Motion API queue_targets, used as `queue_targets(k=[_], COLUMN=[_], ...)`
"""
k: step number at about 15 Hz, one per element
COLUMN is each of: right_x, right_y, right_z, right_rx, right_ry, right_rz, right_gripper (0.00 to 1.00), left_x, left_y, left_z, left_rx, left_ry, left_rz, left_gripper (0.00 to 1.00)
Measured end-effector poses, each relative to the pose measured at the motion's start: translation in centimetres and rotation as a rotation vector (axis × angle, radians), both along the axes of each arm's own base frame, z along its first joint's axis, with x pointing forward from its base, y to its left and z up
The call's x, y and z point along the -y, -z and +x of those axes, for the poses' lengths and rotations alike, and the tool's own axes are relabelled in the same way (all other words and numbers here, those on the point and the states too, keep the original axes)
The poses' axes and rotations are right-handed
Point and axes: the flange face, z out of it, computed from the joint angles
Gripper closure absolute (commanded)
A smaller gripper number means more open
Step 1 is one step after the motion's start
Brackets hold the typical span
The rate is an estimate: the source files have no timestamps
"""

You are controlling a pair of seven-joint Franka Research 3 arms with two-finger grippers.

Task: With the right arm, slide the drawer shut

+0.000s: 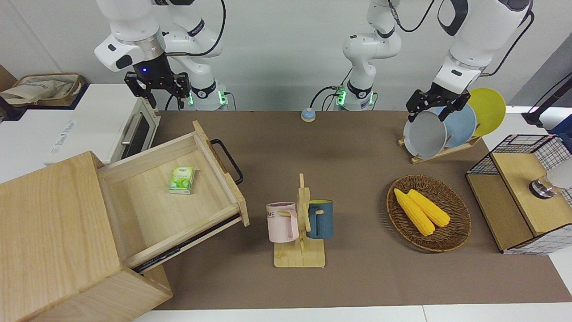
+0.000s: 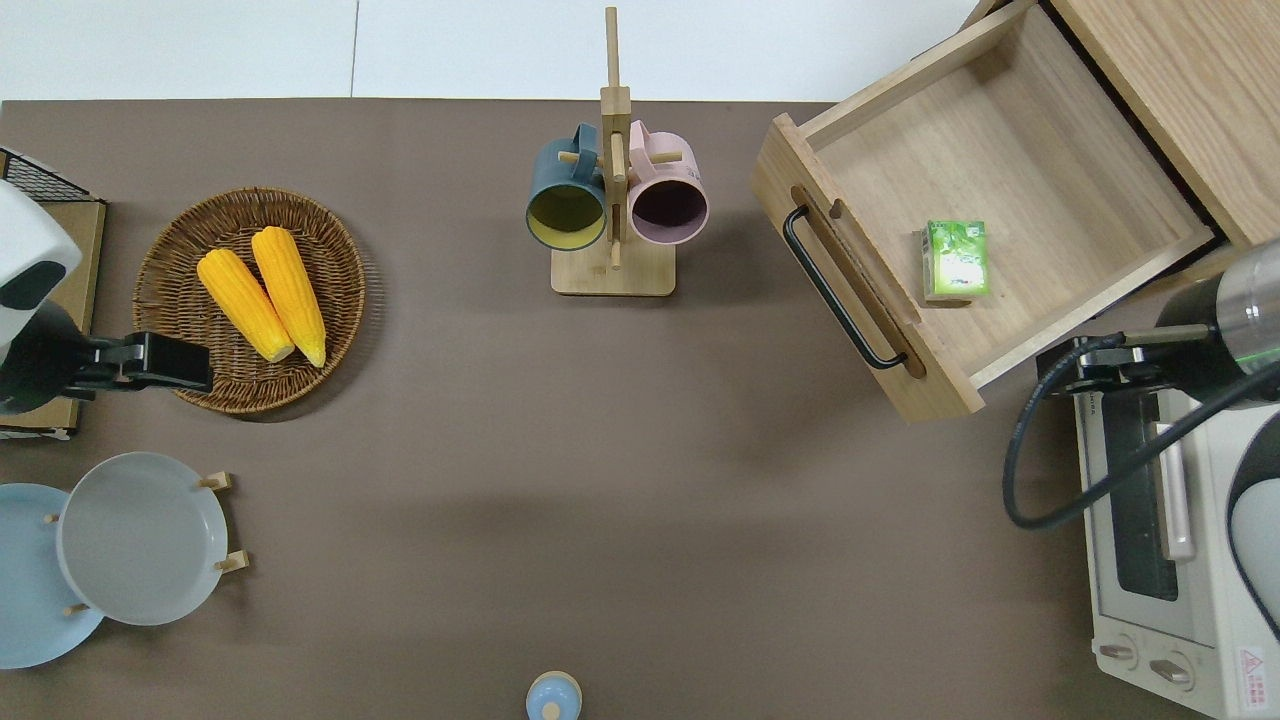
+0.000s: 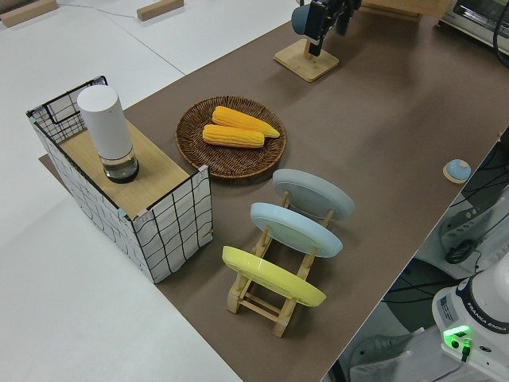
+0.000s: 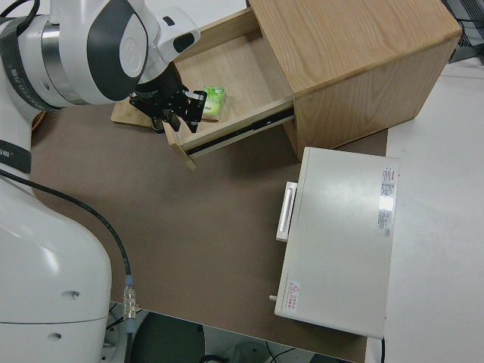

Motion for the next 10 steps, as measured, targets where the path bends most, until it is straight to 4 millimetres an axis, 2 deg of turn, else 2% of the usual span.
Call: queue_targets(k=[2, 4, 10], right_x=[-0.4, -1.6, -9.3], right_y=[0.0, -0.1, -0.7], right_z=[0.0, -0.2, -2.1], right_rx=[0.000, 0.003, 0.028], right_ry=[0.002, 0.020, 0.123], right_rz=[0.000, -0.002, -0.013], right_gripper=[1.000, 1.000, 1.000], left_x=[0.0, 0.0, 0.0], left_y=[0.0, 0.0, 0.0], left_z=[0.0, 0.0, 0.0], left_rx=[0.000, 0.000, 0.000], left_ry=[0.000, 0.000, 0.000], left_rz=[0.000, 0.000, 0.000], left_gripper=[0.00, 0.00, 0.00])
